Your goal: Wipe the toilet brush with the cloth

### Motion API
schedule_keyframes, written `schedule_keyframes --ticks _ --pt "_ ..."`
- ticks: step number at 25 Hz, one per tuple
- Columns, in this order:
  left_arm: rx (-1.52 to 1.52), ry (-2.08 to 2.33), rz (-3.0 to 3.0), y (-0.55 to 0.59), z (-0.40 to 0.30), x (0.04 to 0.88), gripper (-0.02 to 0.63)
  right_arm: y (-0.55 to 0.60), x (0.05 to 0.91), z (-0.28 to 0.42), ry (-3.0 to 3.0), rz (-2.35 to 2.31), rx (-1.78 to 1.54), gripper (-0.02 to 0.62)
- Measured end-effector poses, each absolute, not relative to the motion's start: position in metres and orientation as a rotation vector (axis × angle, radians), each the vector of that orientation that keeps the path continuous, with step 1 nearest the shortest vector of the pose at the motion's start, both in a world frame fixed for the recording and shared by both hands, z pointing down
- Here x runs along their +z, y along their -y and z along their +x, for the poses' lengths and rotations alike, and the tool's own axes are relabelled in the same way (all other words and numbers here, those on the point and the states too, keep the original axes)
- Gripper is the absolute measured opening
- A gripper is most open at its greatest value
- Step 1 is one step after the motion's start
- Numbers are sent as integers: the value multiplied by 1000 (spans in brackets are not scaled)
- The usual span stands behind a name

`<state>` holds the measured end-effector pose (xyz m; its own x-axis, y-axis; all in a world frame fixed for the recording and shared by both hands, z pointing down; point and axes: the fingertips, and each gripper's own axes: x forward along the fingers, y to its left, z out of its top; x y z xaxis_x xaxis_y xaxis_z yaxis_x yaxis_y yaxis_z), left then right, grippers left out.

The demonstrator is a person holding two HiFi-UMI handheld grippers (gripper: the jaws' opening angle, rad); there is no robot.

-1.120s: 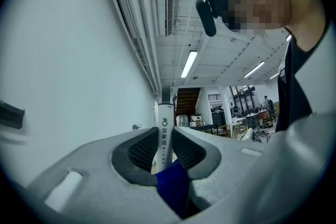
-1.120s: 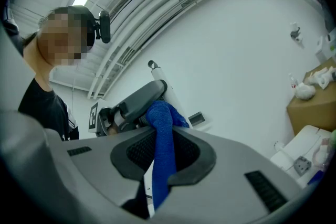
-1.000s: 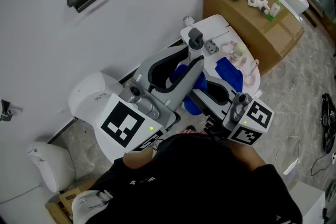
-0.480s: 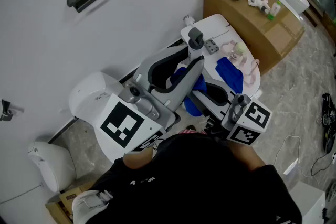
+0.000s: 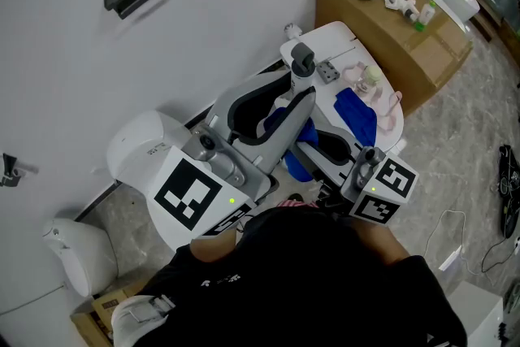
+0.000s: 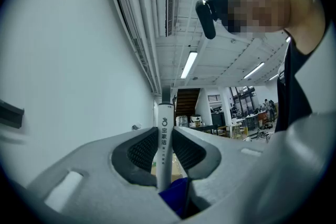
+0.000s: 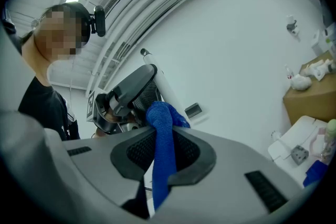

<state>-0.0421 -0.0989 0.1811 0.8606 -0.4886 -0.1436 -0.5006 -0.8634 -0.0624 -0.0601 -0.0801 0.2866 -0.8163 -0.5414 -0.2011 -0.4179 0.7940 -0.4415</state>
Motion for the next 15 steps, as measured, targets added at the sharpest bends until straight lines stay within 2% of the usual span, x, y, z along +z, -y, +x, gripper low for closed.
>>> schedule_keyframes --ticks 15 --pt "204 -770 -2932 98 -39 177 91 82 297 -58 -2690 -758 -564 63"
